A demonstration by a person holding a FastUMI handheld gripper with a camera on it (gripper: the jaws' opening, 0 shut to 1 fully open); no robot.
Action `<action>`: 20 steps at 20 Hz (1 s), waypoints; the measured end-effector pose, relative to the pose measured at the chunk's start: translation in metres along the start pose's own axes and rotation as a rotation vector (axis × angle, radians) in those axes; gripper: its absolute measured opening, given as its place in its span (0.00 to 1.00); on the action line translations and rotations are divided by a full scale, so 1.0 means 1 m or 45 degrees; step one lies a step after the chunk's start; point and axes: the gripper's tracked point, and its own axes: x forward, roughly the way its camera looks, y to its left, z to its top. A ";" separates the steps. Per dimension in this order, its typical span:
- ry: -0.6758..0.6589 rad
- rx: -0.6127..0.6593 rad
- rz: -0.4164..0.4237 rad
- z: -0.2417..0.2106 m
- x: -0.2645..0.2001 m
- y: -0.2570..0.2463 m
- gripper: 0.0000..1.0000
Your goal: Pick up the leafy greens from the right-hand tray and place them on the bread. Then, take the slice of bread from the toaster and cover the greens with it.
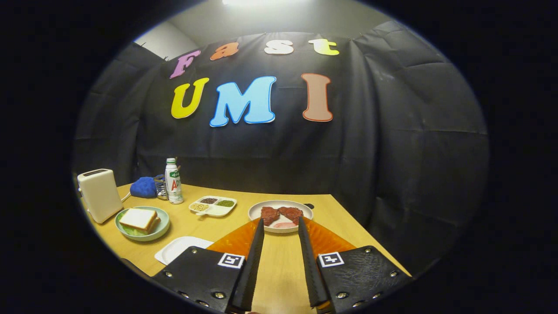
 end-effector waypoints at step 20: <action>0.022 0.048 -0.017 -0.062 0.019 -0.206 0.48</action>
